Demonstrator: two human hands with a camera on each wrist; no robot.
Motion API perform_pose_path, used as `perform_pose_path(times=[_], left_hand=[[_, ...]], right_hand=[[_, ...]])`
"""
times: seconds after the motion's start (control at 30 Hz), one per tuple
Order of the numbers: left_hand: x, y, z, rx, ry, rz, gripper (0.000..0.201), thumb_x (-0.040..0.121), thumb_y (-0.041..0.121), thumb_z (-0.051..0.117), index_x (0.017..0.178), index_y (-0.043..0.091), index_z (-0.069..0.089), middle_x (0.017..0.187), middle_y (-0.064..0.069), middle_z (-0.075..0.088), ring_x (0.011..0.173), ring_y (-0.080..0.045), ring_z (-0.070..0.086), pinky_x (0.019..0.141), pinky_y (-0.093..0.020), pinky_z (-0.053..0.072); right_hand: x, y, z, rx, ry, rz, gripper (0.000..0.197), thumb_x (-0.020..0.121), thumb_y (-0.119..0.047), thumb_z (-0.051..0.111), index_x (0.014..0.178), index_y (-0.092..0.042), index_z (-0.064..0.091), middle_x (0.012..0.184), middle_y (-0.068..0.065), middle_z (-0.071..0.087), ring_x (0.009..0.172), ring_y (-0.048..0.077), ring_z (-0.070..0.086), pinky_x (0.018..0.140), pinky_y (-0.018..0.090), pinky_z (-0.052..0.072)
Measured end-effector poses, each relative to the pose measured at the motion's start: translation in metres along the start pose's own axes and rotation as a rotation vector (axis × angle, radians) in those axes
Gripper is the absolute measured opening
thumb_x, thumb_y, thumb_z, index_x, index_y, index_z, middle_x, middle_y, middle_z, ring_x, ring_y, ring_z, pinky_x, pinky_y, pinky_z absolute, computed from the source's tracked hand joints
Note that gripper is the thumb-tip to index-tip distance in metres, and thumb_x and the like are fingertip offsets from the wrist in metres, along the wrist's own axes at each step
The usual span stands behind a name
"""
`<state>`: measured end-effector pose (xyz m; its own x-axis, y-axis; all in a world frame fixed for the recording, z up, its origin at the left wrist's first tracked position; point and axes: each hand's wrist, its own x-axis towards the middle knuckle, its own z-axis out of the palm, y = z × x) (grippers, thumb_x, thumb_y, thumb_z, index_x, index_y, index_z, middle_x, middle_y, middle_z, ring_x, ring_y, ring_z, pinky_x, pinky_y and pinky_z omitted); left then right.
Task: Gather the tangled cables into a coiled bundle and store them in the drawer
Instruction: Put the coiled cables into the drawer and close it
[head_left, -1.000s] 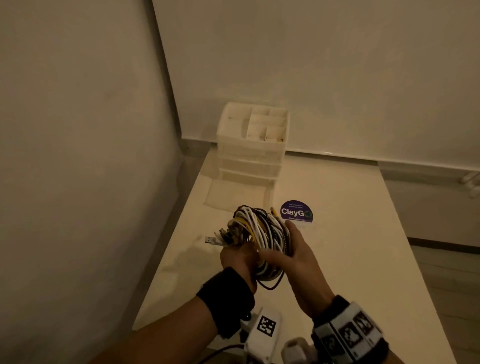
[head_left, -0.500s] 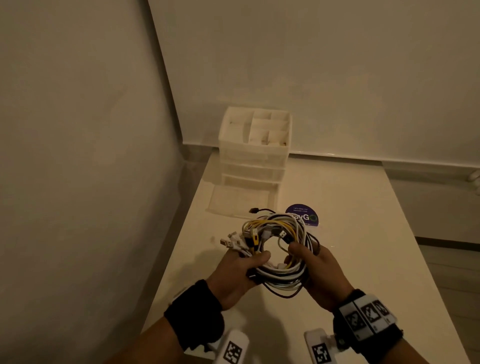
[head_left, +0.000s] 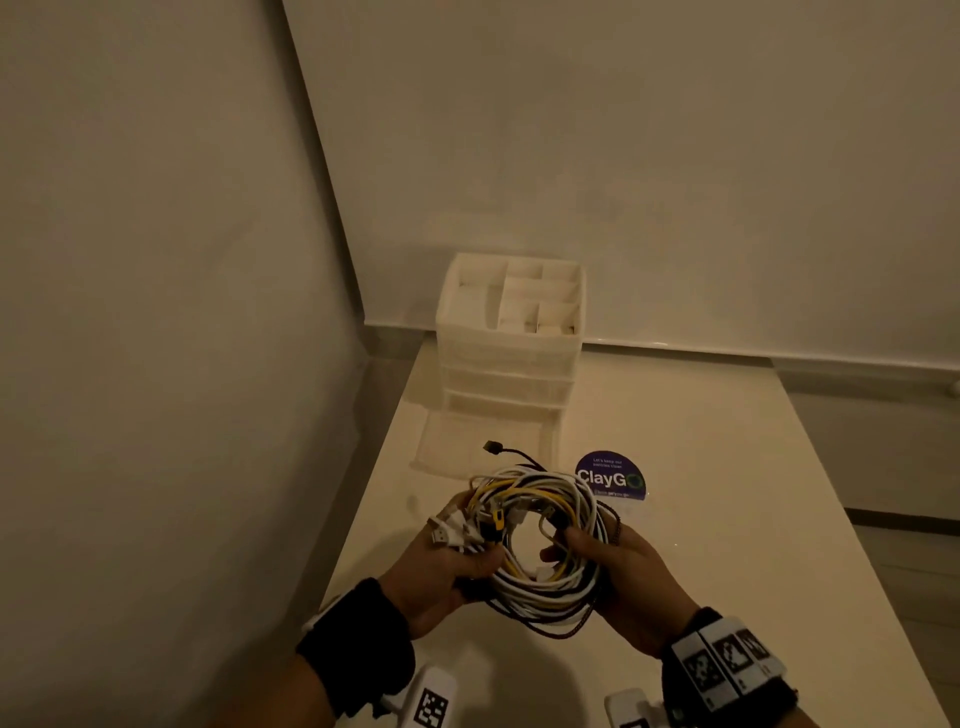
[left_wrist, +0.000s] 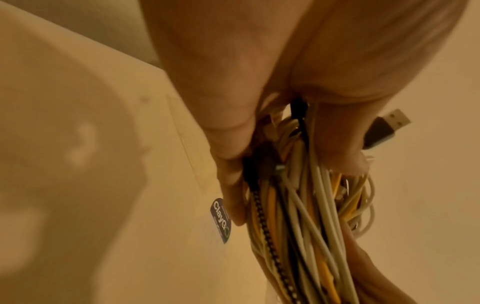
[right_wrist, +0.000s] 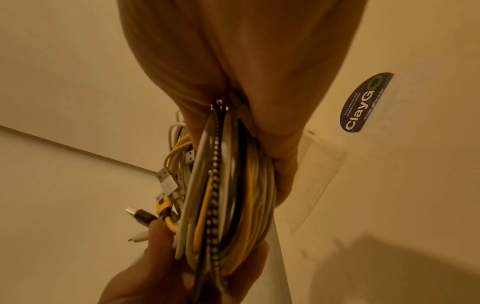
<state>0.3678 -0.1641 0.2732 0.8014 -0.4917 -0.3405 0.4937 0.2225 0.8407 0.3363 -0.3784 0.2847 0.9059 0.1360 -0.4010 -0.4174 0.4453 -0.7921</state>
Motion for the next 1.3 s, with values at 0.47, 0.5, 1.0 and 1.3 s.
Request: perform_pose_path(times=[0.47, 0.5, 1.0, 1.3], left_hand=[[0.125, 0.047, -0.042, -0.092, 0.301, 0.049, 0.047, 0.084, -0.02, 0.051, 0.123, 0.006, 0.053, 0.112, -0.025, 0.06, 0.093, -0.036, 0.064, 0.072, -0.046, 0.056], [0.132, 0.05, -0.045, -0.088, 0.288, 0.016, 0.042, 0.086, -0.017, 0.051, 0.122, 0.003, 0.054, 0.112, -0.026, 0.062, 0.093, -0.037, 0.066, 0.071, -0.048, 0.056], [0.223, 0.045, -0.091, 0.068, 0.482, -0.508, 0.013, 0.093, 0.02, 0.063, 0.097, 0.008, 0.063, 0.099, -0.016, 0.064, 0.096, -0.037, 0.062, 0.09, -0.056, 0.051], [0.266, 0.025, -0.119, 0.404, 0.575, -0.448, 0.048, 0.062, 0.039, 0.071, 0.1, 0.011, 0.063, 0.105, -0.014, 0.068, 0.096, -0.035, 0.065, 0.084, -0.052, 0.055]], right_hand=[[0.172, -0.039, -0.001, -0.015, -0.016, 0.064, 0.033, 0.094, 0.003, 0.052, 0.125, -0.006, 0.056, 0.112, 0.021, 0.062, 0.083, 0.029, 0.058, 0.084, 0.043, 0.049], [0.183, -0.038, -0.002, -0.024, 0.011, 0.105, 0.031, 0.095, 0.001, 0.052, 0.125, -0.005, 0.056, 0.11, 0.022, 0.061, 0.076, 0.028, 0.057, 0.079, 0.042, 0.049], [0.301, -0.018, -0.019, -0.638, 0.204, 0.593, 0.038, 0.093, -0.021, 0.058, 0.124, 0.001, 0.057, 0.124, 0.025, 0.061, 0.116, 0.04, 0.058, 0.101, 0.056, 0.045], [0.314, 0.0, -0.012, -0.672, 0.307, 0.591, 0.028, 0.091, -0.025, 0.06, 0.111, -0.004, 0.057, 0.101, 0.021, 0.064, 0.091, 0.038, 0.066, 0.062, 0.044, 0.06]])
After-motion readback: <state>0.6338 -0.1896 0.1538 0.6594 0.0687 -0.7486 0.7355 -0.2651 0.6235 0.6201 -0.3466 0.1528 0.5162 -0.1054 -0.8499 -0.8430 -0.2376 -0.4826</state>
